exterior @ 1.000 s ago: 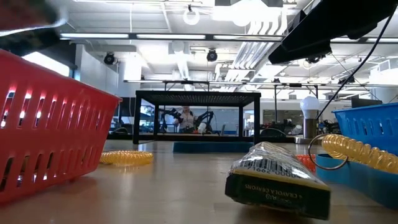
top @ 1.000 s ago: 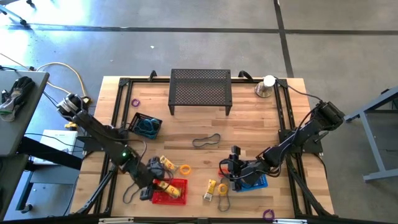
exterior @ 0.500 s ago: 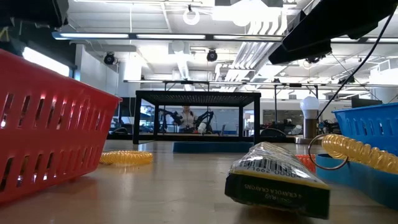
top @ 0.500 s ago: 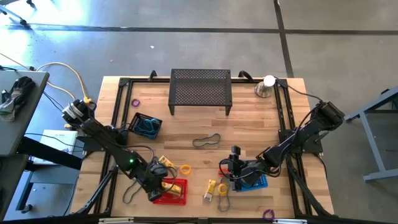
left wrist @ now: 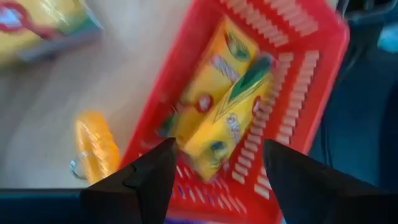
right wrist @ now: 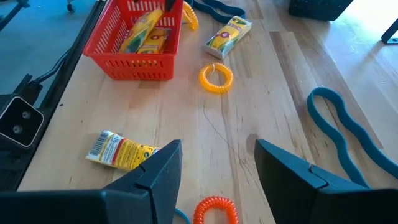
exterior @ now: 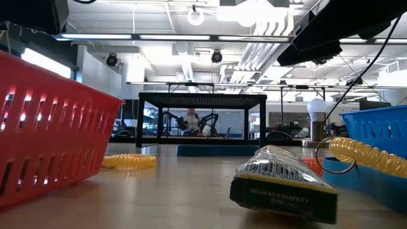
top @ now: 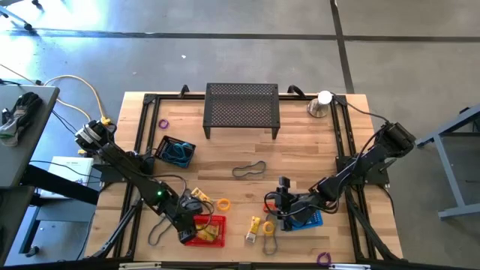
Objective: Pick & Place Office Desk Supplies
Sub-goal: Put the yellow spring keychain into the blue bin
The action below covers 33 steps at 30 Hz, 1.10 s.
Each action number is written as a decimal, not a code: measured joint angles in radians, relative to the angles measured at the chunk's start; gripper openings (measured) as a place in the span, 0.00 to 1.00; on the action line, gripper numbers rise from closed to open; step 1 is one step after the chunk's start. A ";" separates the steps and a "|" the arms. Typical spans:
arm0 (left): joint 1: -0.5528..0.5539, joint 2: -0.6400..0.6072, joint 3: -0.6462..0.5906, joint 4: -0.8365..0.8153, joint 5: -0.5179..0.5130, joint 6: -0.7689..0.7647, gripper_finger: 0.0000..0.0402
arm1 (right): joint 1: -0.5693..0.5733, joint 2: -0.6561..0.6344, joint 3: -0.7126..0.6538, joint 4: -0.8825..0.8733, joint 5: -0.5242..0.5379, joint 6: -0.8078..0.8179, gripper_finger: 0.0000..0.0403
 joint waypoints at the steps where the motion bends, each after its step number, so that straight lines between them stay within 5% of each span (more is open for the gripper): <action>1: 0.010 0.000 0.000 -0.001 0.047 0.026 0.58 | 0.000 0.000 0.000 0.000 0.000 0.000 0.48; 9: 0.083 -0.075 0.010 -0.010 0.141 0.129 0.58 | 0.000 0.000 0.000 0.000 0.000 0.000 0.48; 20: 0.175 -0.219 0.011 -0.014 -0.040 0.534 0.58 | -0.003 0.000 0.000 0.000 0.005 -0.007 0.48; 26: 0.230 -0.190 0.011 -0.001 -0.256 0.843 0.58 | -0.002 0.000 0.000 0.000 0.005 -0.008 0.48; 33: 0.298 -0.116 0.011 0.123 -0.320 0.883 0.58 | -0.001 0.000 0.000 0.000 0.005 -0.008 0.48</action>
